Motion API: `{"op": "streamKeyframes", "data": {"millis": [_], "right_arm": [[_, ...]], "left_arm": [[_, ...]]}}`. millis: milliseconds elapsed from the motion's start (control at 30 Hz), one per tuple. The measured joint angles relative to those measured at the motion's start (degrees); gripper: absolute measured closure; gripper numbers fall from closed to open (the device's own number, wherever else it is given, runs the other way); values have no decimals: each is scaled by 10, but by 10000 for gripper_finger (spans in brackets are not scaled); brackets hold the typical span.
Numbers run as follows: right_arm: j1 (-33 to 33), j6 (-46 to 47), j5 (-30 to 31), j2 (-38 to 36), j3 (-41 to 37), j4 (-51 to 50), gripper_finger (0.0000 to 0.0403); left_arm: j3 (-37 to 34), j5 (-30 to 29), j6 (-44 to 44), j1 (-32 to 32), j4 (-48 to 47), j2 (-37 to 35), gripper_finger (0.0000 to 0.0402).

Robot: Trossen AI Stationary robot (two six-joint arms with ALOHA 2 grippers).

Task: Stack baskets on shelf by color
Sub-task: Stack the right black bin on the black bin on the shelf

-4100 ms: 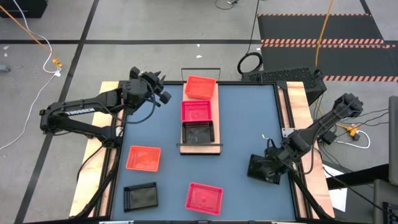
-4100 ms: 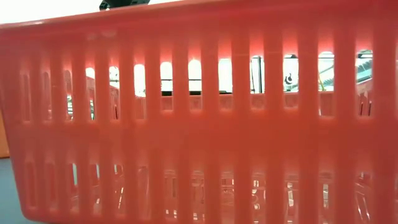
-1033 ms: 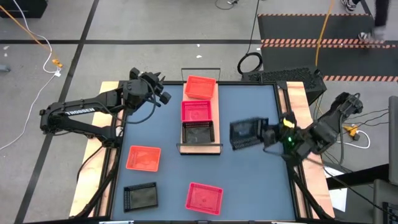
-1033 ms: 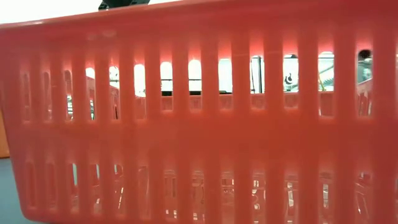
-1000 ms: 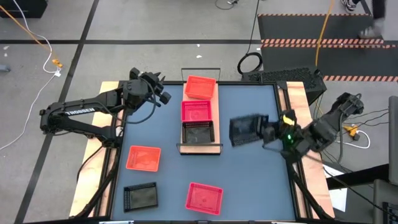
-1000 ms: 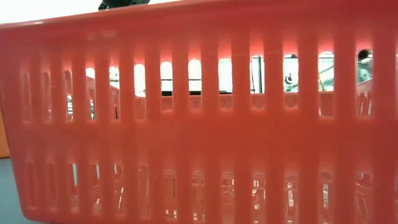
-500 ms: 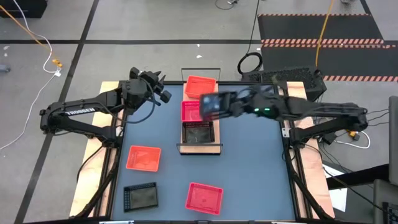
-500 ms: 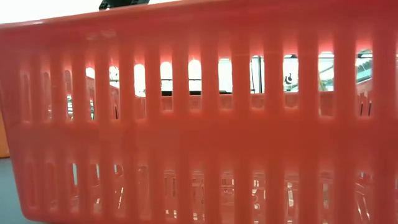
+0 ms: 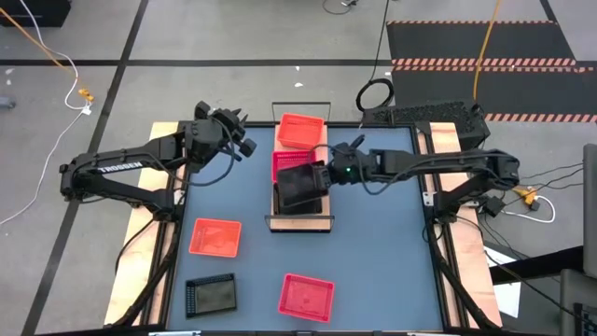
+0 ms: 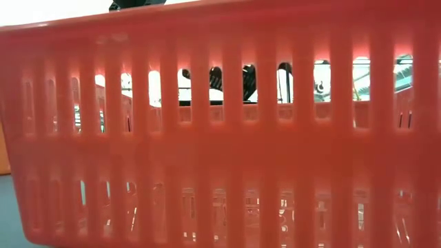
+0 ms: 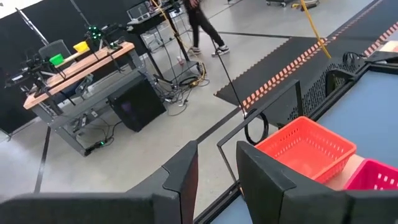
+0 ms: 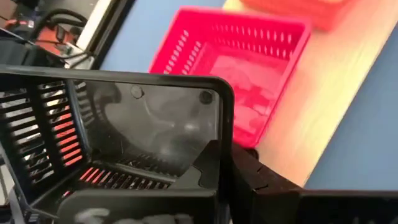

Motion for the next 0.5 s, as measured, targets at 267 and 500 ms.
{"op": "streamKeyframes", "data": {"millis": [267, 500], "right_arm": [[10, 8, -47, 18, 0, 5, 396], [15, 16, -72, 18, 0, 2, 395]], "left_arm": [[0, 0, 3, 0, 0, 0, 289], [0, 0, 3, 0, 5, 0, 289]]}}
